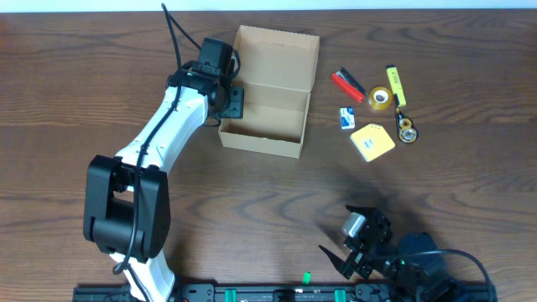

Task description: Pack container

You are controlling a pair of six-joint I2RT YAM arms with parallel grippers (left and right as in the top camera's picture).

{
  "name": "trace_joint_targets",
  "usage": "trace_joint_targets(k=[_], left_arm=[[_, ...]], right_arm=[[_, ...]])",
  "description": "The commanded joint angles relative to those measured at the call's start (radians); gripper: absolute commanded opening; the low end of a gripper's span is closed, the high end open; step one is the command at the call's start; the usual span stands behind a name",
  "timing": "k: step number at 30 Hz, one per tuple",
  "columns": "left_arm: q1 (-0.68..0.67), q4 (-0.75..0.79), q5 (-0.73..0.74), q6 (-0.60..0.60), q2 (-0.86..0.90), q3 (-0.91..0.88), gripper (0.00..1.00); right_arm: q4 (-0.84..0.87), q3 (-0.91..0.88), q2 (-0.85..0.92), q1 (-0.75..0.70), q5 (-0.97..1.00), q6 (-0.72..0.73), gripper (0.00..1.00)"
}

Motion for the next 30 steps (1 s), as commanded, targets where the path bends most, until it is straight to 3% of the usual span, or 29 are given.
trace_joint_targets(k=[1,30], left_arm=[[0.006,-0.006,0.047,-0.060,0.007,-0.005,0.55],[0.005,-0.112,0.117,-0.239,0.007,-0.005,0.47]], right_arm=[[-0.005,-0.009,-0.006,0.007,-0.001,0.013,0.99],[-0.005,-0.009,-0.006,0.007,-0.001,0.012,0.99]])
